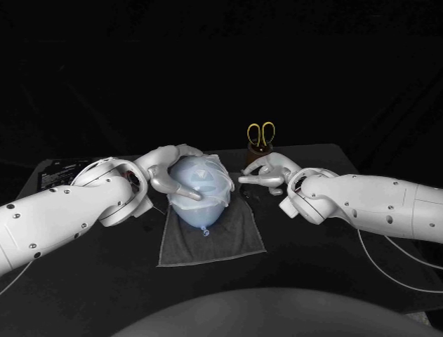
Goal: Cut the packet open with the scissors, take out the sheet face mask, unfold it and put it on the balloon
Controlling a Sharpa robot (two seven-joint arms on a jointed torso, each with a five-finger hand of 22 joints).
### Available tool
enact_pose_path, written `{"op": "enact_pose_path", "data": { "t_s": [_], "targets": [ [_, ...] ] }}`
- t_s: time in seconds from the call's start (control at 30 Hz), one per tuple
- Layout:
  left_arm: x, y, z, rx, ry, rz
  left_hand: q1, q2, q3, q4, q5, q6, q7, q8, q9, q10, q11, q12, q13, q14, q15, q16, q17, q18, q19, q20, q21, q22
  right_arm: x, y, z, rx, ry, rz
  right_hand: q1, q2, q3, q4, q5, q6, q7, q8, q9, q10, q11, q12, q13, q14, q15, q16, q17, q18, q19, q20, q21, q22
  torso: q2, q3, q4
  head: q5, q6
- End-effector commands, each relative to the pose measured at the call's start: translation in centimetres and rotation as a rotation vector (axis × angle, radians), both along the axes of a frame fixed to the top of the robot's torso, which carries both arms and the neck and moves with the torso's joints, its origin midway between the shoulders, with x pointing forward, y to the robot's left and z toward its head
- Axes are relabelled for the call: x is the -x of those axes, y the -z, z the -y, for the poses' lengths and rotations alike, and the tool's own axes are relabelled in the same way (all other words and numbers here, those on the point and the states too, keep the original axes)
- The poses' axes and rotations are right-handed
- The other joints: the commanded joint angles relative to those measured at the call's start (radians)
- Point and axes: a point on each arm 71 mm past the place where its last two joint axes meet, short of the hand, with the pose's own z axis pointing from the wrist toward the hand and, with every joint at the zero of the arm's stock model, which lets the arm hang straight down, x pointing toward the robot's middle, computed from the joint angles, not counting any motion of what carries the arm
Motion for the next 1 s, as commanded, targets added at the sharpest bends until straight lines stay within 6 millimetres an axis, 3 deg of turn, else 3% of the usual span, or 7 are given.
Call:
{"op": "enact_pose_path", "data": {
  "t_s": [0.03,0.23,0.43,0.63,0.77,0.87,1.0],
  "targets": [
    [0.3,-0.7,0.0,0.146,0.005,-0.021,0.008,0.000,0.004,0.001,0.003,-0.003,0.055,-0.005,0.001,0.001,-0.008,0.005,-0.001,0.002,0.007,0.000,0.000,-0.009,-0.007,-0.002,-0.006,-0.002,0.1,-0.3,0.2,-0.025,0.009,0.017,0.014,-0.001,-0.007,0.000,-0.002,0.003,-0.001,0.007,0.001,-0.004,0.000,0.005,0.015,0.032,0.006,0.001,0.108,0.021,0.000,0.006,0.001,0.140,0.000,0.0003,0.0005,0.001,0.000],
    [0.5,-1.5,-0.6,0.206,-0.001,-0.038,0.015,0.000,0.008,0.001,0.004,-0.005,0.059,-0.007,0.000,0.001,-0.005,0.003,-0.002,0.001,0.009,-0.001,-0.001,-0.009,-0.009,-0.002,-0.007,-0.002,0.6,-0.8,0.2,-0.073,0.004,0.032,0.028,0.015,-0.019,0.005,-0.002,0.022,-0.007,0.023,0.004,0.004,-0.005,0.016,0.016,0.037,0.002,0.006,0.115,0.020,0.008,0.007,0.014,0.144,0.000,0.0002,-0.0003,0.001,0.000],
    [0.7,-1.9,-0.9,0.227,-0.009,-0.037,0.018,0.000,0.008,0.002,0.004,-0.007,0.060,-0.010,-0.002,0.000,-0.004,0.002,-0.002,0.001,0.010,-0.001,-0.001,-0.009,-0.009,-0.002,-0.007,-0.002,0.4,-2.2,-0.4,-0.121,-0.002,0.065,0.027,0.066,-0.037,0.043,-0.002,0.100,-0.033,0.047,-0.004,0.085,-0.029,0.088,0.060,0.076,-0.019,0.043,0.190,-0.003,0.066,-0.010,0.136,0.181,0.001,0.0005,0.0010,-0.004,0.000],
    [0.6,-2.0,-0.6,0.200,-0.013,-0.020,0.019,0.000,0.002,0.002,0.003,-0.014,0.064,-0.016,-0.006,0.000,0.000,0.002,-0.003,0.001,0.011,-0.001,-0.001,-0.009,-0.007,-0.002,-0.006,-0.001,-0.3,-3.1,-1.0,-0.131,-0.004,0.064,0.037,0.090,-0.045,0.068,-0.002,0.130,-0.046,0.033,-0.029,0.148,-0.044,0.145,0.106,0.099,-0.035,0.067,0.246,-0.021,0.104,-0.028,0.225,0.208,0.002,0.0004,0.0003,-0.006,0.000],
    [0.4,-1.9,-0.2,0.174,-0.040,-0.007,-0.020,0.000,-0.001,0.003,0.002,-0.012,0.092,-0.016,-0.005,0.024,0.031,0.018,0.001,0.012,0.008,0.004,0.007,-0.008,-0.002,-0.002,-0.005,0.000,-0.7,-3.4,-1.2,-0.126,0.007,0.062,0.040,0.102,-0.045,0.079,-0.002,0.143,-0.050,0.028,-0.037,0.163,-0.047,0.160,0.118,0.104,-0.037,0.073,0.261,-0.026,0.113,-0.030,0.248,0.215,0.003,0.0006,0.0003,-0.004,0.000],
    [0.0,-2.0,0.1,0.161,-0.070,0.005,-0.065,0.000,0.000,0.002,0.004,0.002,0.120,-0.008,-0.001,0.065,0.058,0.042,0.005,0.033,0.028,0.014,0.021,-0.005,0.006,-0.003,-0.002,0.002,-1.0,-3.4,-1.2,-0.120,0.019,0.063,0.042,0.104,-0.046,0.082,-0.002,0.149,-0.051,0.027,-0.039,0.169,-0.048,0.166,0.123,0.104,-0.039,0.074,0.263,-0.028,0.116,-0.032,0.255,0.218,0.002,0.0002,0.0000,-0.004,0.000],
    [-0.8,-2.3,0.7,0.123,-0.093,0.010,-0.078,0.000,-0.001,0.003,0.003,0.002,0.128,-0.011,-0.002,0.078,0.065,0.045,0.005,0.042,0.035,0.019,0.026,-0.005,0.010,-0.002,0.000,0.003,-1.2,-3.5,-1.1,-0.114,0.032,0.064,0.043,0.105,-0.047,0.083,-0.002,0.152,-0.052,0.027,-0.041,0.172,-0.049,0.168,0.126,0.104,-0.040,0.074,0.263,-0.027,0.116,-0.033,0.255,0.218,0.002,0.0007,-0.0034,-0.004,0.000]
  ]
}}
